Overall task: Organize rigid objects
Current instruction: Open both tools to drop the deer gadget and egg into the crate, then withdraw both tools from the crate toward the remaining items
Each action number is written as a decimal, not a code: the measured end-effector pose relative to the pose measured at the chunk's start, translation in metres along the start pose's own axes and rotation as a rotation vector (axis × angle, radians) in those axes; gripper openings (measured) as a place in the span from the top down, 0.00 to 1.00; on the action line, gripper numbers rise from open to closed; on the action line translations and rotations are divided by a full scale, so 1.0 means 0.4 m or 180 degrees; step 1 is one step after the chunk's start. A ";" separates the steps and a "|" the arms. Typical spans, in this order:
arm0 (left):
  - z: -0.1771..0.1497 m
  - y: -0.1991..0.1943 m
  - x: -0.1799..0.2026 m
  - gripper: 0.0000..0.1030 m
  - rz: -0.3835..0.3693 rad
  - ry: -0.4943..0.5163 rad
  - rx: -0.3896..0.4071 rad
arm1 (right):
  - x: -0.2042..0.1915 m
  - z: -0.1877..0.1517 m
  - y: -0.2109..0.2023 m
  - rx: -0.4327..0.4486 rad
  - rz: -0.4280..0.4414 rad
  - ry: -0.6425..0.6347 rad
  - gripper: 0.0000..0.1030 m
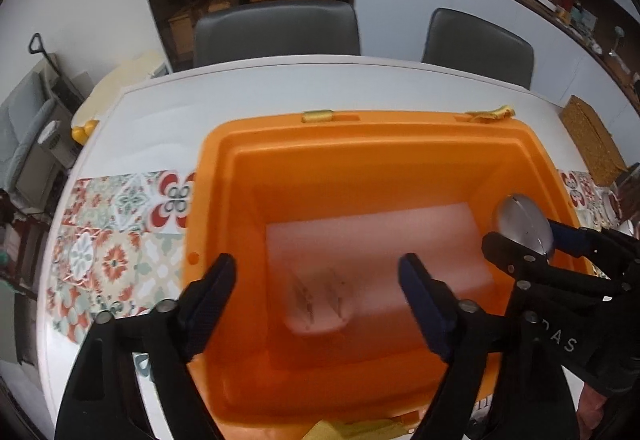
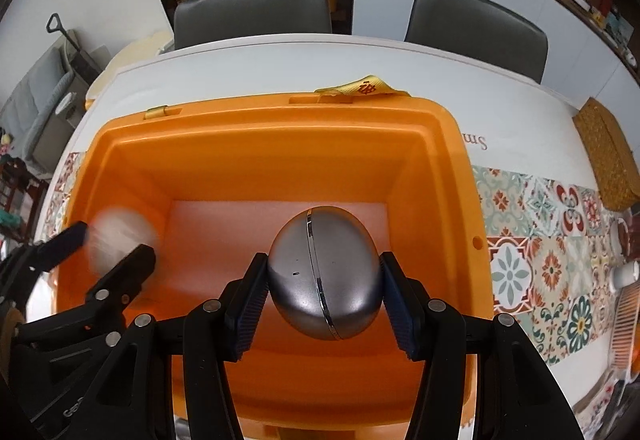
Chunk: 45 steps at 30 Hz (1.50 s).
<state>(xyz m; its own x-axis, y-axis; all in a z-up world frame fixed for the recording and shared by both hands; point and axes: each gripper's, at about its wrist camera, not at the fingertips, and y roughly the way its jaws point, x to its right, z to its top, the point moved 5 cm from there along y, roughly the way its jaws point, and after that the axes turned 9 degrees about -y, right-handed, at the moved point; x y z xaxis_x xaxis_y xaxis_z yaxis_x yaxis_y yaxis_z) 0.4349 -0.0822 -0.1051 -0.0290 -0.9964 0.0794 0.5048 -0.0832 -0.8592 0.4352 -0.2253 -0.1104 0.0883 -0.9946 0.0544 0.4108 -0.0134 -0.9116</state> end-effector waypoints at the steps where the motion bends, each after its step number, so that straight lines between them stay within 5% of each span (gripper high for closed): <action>1: 0.003 -0.016 -0.004 0.15 0.0007 -0.0027 0.0066 | 0.002 0.001 -0.001 -0.0003 0.0003 0.0008 0.47; 3: 0.011 -0.036 -0.011 0.06 0.0079 -0.0084 0.0156 | 0.004 -0.002 -0.005 0.0007 0.0022 0.0014 0.47; 8: 0.021 -0.092 -0.029 0.05 0.0195 -0.0119 0.0350 | 0.001 0.000 -0.009 0.0007 0.0040 0.0021 0.47; 10: 0.022 -0.102 -0.032 0.05 0.0226 -0.0100 0.0380 | 0.000 0.003 -0.011 0.0010 0.0006 0.0007 0.29; 12: 0.019 -0.109 -0.036 0.05 0.0215 -0.0100 0.0390 | 0.007 0.006 -0.027 0.0099 -0.0078 0.0037 0.22; 28: -0.050 -0.208 -0.053 0.05 0.0019 -0.0184 0.0487 | 0.037 -0.064 -0.221 0.0578 -0.0224 0.0268 0.22; 45: -0.151 -0.310 -0.035 0.05 -0.0155 -0.0161 0.0491 | 0.017 -0.195 -0.319 0.0789 -0.0120 0.0380 0.22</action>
<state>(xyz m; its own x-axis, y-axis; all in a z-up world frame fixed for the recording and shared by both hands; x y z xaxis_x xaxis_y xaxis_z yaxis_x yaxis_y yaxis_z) 0.3206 -0.0590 -0.0302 -0.0152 -0.9889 0.1478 0.6305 -0.1242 -0.7662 0.3127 -0.2383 -0.0253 -0.0327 -0.9992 0.0245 0.6226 -0.0396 -0.7816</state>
